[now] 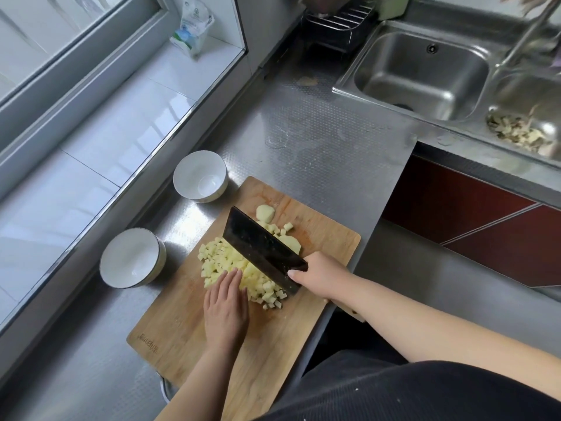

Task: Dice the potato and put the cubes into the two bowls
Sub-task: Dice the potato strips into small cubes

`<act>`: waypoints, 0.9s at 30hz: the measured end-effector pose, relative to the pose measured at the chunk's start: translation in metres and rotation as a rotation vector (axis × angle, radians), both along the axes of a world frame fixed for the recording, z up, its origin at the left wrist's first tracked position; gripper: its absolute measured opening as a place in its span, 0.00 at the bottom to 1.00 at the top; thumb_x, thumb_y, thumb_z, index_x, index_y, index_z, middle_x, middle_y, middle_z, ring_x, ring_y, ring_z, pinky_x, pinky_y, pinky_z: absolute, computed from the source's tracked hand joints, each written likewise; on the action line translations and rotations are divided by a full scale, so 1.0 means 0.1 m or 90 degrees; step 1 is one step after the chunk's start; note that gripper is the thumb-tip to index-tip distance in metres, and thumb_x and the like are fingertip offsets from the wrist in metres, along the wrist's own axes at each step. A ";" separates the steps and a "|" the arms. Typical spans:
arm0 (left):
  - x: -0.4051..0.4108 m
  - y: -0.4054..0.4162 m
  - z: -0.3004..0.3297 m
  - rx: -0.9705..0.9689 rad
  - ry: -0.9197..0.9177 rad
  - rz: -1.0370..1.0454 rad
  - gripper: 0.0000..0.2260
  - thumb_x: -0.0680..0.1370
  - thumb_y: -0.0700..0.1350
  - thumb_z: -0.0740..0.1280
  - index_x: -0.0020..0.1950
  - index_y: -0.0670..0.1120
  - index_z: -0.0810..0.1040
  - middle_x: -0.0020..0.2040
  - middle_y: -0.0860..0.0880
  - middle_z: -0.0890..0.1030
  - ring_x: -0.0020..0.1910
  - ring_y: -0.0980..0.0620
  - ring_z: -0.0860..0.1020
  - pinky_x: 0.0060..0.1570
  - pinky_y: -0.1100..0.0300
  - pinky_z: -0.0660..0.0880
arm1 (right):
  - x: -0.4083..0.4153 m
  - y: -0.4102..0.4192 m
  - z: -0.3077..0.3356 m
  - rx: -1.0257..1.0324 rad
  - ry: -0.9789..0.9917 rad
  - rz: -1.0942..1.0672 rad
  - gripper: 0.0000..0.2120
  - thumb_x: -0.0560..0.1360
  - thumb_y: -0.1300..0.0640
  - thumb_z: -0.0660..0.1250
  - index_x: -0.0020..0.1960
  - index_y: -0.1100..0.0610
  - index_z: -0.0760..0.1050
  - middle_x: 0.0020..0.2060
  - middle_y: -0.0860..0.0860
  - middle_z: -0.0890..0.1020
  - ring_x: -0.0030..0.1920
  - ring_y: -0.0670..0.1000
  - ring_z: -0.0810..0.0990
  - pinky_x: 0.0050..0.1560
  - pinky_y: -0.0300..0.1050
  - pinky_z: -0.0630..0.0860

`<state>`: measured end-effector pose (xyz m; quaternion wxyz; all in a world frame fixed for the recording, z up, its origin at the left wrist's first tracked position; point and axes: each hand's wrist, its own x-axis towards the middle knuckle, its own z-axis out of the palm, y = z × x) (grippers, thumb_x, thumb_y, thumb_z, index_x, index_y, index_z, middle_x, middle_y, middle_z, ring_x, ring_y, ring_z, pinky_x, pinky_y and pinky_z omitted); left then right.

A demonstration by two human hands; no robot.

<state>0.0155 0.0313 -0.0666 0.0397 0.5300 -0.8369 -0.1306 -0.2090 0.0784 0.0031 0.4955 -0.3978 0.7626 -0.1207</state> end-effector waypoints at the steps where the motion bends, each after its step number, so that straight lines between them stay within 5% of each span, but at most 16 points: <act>1: -0.03 -0.02 0.02 -0.014 0.026 0.010 0.20 0.81 0.52 0.54 0.67 0.45 0.76 0.61 0.45 0.80 0.62 0.43 0.76 0.62 0.45 0.72 | -0.03 0.00 0.01 0.000 0.005 -0.002 0.16 0.77 0.43 0.63 0.51 0.54 0.79 0.42 0.51 0.82 0.45 0.53 0.80 0.47 0.48 0.79; 4: -0.12 -0.16 0.09 -0.041 0.082 0.004 0.14 0.77 0.38 0.67 0.62 0.45 0.79 0.49 0.46 0.81 0.49 0.44 0.77 0.48 0.50 0.74 | -0.14 0.01 0.07 -0.018 0.022 -0.005 0.16 0.78 0.43 0.62 0.51 0.55 0.78 0.42 0.51 0.81 0.44 0.53 0.80 0.44 0.46 0.77; 8: -0.30 -0.35 0.20 -0.037 0.076 0.025 0.19 0.72 0.31 0.69 0.60 0.45 0.80 0.51 0.45 0.80 0.51 0.44 0.76 0.48 0.49 0.75 | -0.29 0.01 0.15 -0.054 0.048 -0.011 0.12 0.79 0.44 0.61 0.42 0.51 0.74 0.36 0.49 0.79 0.40 0.52 0.78 0.37 0.44 0.74; 16: -0.90 -0.63 0.26 0.058 0.015 -0.095 0.20 0.78 0.49 0.66 0.70 0.49 0.71 0.69 0.49 0.71 0.68 0.48 0.68 0.67 0.51 0.68 | -0.64 -0.02 0.11 -0.100 0.067 -0.125 0.16 0.78 0.43 0.62 0.45 0.56 0.77 0.26 0.46 0.71 0.29 0.47 0.71 0.29 0.42 0.63; 22: -1.31 -0.68 0.19 0.122 -0.186 -0.249 0.32 0.77 0.62 0.63 0.76 0.51 0.59 0.74 0.50 0.64 0.72 0.48 0.63 0.70 0.51 0.65 | -0.84 -0.04 0.05 -0.080 0.043 -0.144 0.15 0.78 0.44 0.61 0.44 0.56 0.76 0.27 0.49 0.73 0.30 0.50 0.75 0.34 0.45 0.72; 27: -1.41 -0.71 0.14 0.095 -0.281 -0.284 0.34 0.75 0.63 0.65 0.75 0.50 0.58 0.72 0.47 0.65 0.68 0.46 0.66 0.65 0.52 0.68 | -0.93 -0.05 0.02 -0.067 0.043 -0.117 0.13 0.79 0.45 0.62 0.41 0.53 0.74 0.26 0.47 0.72 0.29 0.47 0.72 0.29 0.41 0.65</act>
